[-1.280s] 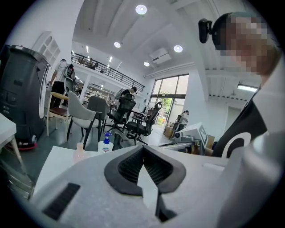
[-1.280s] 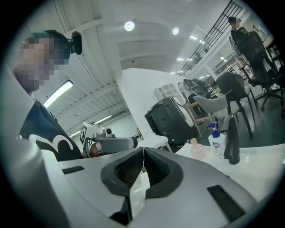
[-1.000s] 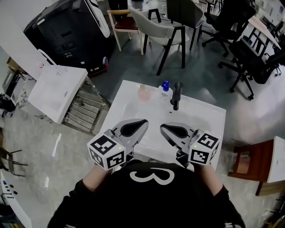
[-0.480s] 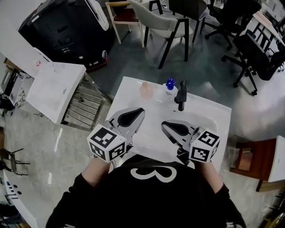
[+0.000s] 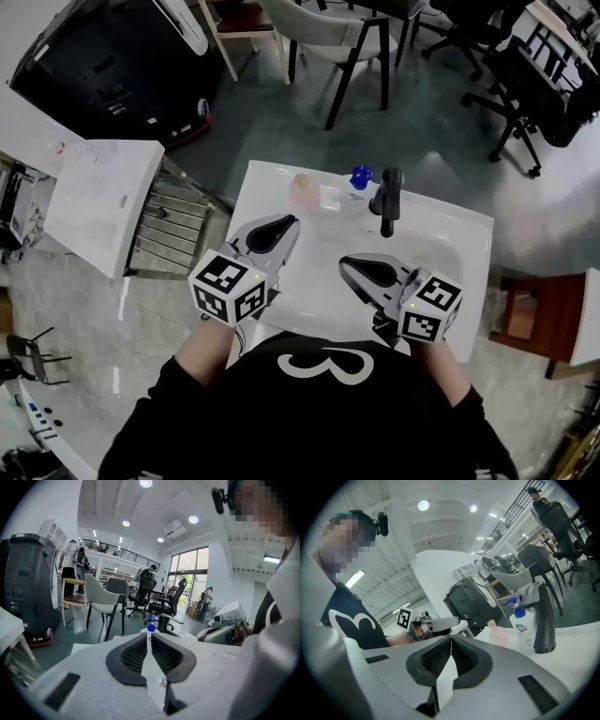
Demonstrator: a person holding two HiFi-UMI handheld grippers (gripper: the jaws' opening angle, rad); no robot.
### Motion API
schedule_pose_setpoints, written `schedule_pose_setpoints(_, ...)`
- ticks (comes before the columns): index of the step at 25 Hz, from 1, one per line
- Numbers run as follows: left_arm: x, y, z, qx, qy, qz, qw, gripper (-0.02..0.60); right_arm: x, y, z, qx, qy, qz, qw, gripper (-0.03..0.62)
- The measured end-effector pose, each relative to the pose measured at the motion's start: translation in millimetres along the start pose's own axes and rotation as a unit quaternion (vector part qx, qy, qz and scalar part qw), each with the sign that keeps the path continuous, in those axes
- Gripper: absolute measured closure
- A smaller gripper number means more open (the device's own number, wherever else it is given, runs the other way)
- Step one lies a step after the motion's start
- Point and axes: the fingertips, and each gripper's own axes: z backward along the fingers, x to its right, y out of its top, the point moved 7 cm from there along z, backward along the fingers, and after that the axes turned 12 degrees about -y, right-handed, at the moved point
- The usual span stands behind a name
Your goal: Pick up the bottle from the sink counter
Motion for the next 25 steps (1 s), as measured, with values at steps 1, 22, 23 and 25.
schedule_pose_setpoints(1, -4.8, -2.0, -3.2, -0.002, -0.002, 0.003, 1.0, 0.56, 1.9, -2.0, -0.9, 0.0, -0.003, -0.004, 1.0, 0.579)
schedule_pose_setpoints(22, -98.9, -43.5, -72.3, -0.053, 0.008, -0.002, 0.9986, 0.354, 42.8, -47.0, -17.1, -0.049, -0.082, -0.08, 0.992, 0.58)
schedule_pose_setpoints(23, -101.3, -44.9, -74.2, -0.053, 0.008, -0.003, 0.9986, 0.354, 43.6, -48.5, -18.1, -0.05, -0.083, -0.082, 0.992, 0.58)
schedule_pose_setpoints(25, -106.2, -46.7, -77.3, -0.051, 0.009, -0.008, 0.9986, 0.354, 45.2, -50.8, -21.6, -0.051, -0.085, -0.087, 0.991, 0.58)
